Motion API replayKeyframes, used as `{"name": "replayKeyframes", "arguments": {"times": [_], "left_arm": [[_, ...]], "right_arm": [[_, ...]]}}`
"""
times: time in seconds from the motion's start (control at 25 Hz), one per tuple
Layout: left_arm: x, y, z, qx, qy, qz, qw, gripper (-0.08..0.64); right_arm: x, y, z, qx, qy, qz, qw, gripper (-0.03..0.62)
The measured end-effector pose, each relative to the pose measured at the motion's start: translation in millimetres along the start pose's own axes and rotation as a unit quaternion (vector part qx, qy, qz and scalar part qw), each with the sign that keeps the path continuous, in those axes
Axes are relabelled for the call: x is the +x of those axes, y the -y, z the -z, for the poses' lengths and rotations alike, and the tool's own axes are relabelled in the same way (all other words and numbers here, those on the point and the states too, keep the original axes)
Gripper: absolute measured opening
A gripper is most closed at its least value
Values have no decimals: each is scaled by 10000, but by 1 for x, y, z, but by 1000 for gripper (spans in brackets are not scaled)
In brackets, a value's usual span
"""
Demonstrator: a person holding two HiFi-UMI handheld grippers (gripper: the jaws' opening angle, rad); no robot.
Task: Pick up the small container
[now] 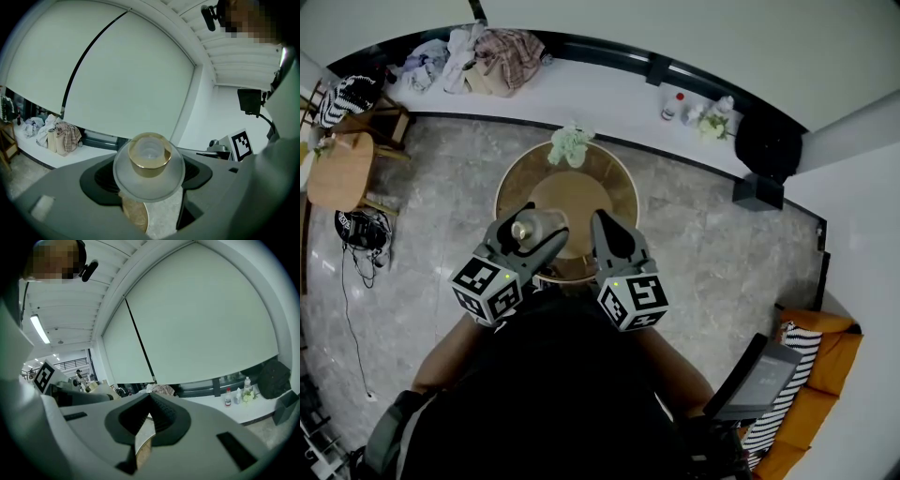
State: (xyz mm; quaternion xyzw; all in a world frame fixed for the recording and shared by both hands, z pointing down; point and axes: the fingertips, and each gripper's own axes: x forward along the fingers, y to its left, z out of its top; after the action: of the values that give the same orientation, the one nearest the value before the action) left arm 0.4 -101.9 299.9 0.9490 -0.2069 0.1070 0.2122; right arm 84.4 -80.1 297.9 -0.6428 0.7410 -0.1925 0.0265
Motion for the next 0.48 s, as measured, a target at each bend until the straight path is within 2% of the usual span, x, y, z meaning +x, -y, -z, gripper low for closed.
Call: {"name": "replayKeyframes", "arguments": {"times": [0.48], "left_arm": [[2,-1,2,1,-13,-5,10000,333]], "right_arm": [[-1,2,-1,78,55,-32,9999,6]]}}
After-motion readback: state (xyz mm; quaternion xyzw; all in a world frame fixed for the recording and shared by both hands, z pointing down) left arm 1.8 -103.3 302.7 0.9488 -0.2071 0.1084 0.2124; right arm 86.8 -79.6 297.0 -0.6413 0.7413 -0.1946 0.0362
